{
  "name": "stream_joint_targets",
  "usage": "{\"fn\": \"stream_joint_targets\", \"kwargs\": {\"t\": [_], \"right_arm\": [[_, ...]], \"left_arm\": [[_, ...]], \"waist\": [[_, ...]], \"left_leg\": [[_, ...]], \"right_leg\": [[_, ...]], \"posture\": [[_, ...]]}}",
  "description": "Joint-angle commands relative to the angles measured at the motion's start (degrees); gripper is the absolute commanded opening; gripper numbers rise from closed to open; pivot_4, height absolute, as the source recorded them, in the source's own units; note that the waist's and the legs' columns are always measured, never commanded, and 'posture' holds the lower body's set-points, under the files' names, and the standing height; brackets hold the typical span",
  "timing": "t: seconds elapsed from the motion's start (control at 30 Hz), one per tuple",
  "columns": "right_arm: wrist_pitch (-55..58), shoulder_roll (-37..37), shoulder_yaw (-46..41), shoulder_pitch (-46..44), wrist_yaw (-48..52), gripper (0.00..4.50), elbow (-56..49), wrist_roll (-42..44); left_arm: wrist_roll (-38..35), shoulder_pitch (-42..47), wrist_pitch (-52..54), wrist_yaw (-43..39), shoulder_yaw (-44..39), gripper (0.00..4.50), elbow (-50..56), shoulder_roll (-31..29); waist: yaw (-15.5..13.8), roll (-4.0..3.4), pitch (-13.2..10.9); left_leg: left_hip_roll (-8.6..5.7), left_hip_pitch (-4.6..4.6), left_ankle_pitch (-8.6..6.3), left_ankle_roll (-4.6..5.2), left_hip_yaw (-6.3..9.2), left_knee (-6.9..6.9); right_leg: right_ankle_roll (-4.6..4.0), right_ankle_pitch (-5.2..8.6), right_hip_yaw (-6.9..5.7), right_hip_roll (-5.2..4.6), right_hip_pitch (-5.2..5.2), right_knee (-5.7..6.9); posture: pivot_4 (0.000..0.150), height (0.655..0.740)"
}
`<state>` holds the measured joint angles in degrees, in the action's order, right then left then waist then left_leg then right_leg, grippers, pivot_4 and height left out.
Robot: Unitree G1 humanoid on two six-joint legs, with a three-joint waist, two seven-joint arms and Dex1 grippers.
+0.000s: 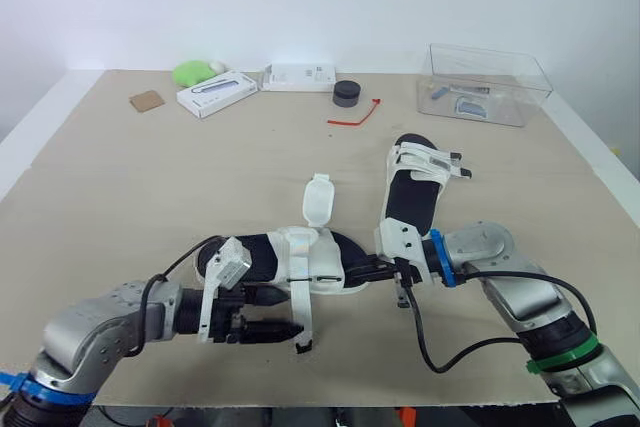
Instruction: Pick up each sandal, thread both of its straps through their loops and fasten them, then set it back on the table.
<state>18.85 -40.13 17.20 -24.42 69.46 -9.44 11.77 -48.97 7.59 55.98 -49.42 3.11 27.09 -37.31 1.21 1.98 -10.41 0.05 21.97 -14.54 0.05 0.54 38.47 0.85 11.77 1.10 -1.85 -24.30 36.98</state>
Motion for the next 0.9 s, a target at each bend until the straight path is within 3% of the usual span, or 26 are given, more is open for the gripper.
{"fn": "stream_joint_targets", "kwargs": {"t": [0.03, 0.07, 0.13, 0.37, 0.63, 0.9], "right_arm": [[0.7, -0.5, 0.5, 0.7, 0.2, 0.00, -0.6, -0.4], [0.7, -0.5, 0.5, 0.7, 0.2, 0.00, -0.6, -0.4], [0.7, -0.6, 0.4, 0.7, 0.3, 0.00, -0.6, -0.4], [1.0, -1.3, 0.1, 1.1, 0.4, 0.00, -1.4, -0.3], [1.1, -1.6, -0.1, 1.6, 0.1, 0.00, -1.8, -0.3], [0.8, -1.2, 0.4, 1.5, 0.1, 0.00, -1.5, -0.4]], "left_arm": [[0.1, 1.8, -0.9, 1.2, 0.7, 3.80, -0.9, 1.9], [0.1, 2.2, -0.8, 1.1, 0.9, 3.80, -1.2, 2.2], [0.0, 3.0, -0.5, 1.3, 1.2, 3.27, -2.2, 3.0], [-3.4, 3.6, 1.7, -1.1, 0.9, 0.10, -1.9, 2.8], [-6.9, -4.9, 3.0, -5.4, -0.4, 0.10, 3.3, -5.0], [-6.3, -6.2, 1.0, -3.4, -1.5, 0.10, 3.7, -4.6]], "waist": [[0.0, 0.00, 0.0], [0.0, 0.00, 0.0], [0.0, 0.00, 0.0], [0.0, 0.00, 0.0], [0.0, 0.00, 0.0], [0.0, -0.01, 0.0]], "left_leg": [[0.01, 0.00, 0.00, 0.00, 0.00, 0.00], [0.00, 0.00, 0.00, 0.00, -0.01, 0.00], [0.00, 0.00, 0.00, 0.00, -0.01, 0.00], [-0.01, 0.01, -0.01, 0.00, 0.00, 0.00], [0.03, 0.00, -0.08, -0.02, 0.02, -0.05], [0.05, -0.01, -0.09, -0.03, 0.02, -0.07]], "right_leg": [[0.00, 0.00, 0.01, 0.01, 0.00, 0.00], [0.00, 0.00, 0.02, 0.00, 0.00, 0.00], [0.00, 0.00, 0.02, 0.00, 0.00, 0.00], [0.01, 0.00, 0.01, 0.00, 0.01, -0.01], [-0.04, 0.13, 0.00, 0.00, -0.02, -0.01], [-0.09, 0.16, -0.03, 0.03, -0.01, -0.01]], "posture": [[0.150, 0.7400], [0.150, 0.7400], [0.150, 0.7400], [0.150, 0.7400], [0.150, 0.7400], [0.150, 0.7400]]}}
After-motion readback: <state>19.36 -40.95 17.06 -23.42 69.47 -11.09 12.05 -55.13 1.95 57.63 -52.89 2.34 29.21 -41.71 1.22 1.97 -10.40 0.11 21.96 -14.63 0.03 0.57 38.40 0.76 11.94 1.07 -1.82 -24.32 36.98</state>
